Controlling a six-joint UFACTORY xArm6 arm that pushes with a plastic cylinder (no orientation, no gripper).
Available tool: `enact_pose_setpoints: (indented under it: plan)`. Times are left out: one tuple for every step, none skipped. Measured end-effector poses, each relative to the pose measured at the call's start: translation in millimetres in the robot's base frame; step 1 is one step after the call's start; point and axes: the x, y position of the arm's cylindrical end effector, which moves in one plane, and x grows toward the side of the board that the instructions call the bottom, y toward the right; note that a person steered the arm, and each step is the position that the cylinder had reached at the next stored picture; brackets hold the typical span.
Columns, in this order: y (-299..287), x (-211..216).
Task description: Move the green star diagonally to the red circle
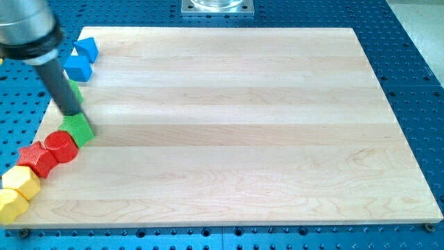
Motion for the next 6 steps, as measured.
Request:
enact_pose_setpoints:
  plan:
    - [-16.9,0.0]
    - [-57.9,5.7]
    - [-67.5,25.8]
    - [-24.1,40.2]
    - [48.7,35.5]
    - [93.6,30.1]
